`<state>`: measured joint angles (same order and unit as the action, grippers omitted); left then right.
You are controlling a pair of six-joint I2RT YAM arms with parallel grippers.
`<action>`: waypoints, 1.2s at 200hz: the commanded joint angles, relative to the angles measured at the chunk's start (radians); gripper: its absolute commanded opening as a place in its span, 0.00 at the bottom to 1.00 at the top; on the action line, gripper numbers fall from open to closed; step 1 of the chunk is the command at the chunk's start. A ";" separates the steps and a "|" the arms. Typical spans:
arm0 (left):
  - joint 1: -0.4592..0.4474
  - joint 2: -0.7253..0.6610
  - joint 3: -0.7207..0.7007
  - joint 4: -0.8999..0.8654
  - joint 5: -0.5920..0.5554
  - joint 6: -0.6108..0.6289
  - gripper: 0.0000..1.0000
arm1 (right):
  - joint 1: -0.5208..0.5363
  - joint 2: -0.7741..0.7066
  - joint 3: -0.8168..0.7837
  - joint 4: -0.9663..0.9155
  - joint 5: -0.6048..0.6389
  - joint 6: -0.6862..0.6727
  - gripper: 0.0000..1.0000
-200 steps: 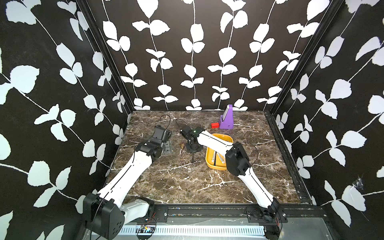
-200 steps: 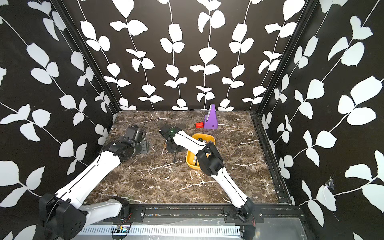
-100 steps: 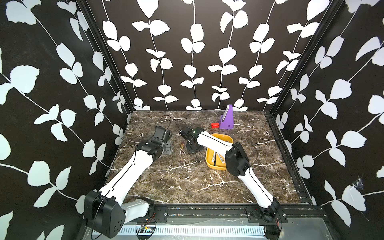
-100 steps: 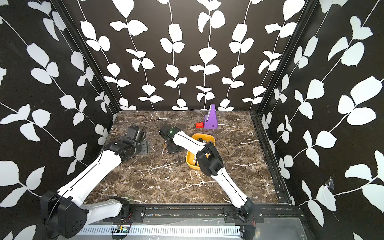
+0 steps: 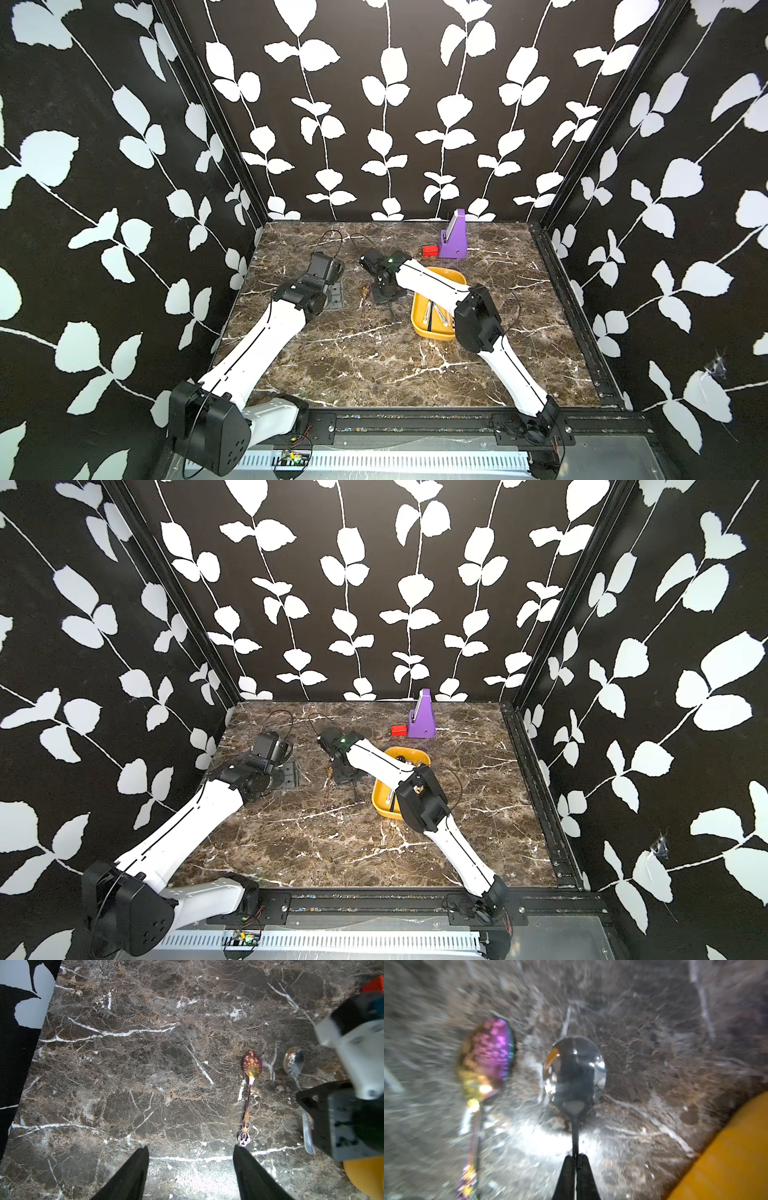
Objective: Put the spoon into the storage box
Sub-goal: Pick up the spoon from the center of the board, then place the spoon in the storage box.
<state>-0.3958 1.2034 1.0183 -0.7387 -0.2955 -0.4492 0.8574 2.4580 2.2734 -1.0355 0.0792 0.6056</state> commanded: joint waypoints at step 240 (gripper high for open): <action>0.006 0.082 -0.055 0.095 0.122 -0.013 0.68 | -0.433 -0.607 -0.845 0.340 -0.361 0.057 0.00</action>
<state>-0.3958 1.2861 0.9649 -0.6563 -0.1898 -0.4614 0.4221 1.8050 1.4017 -0.6300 -0.3367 0.6930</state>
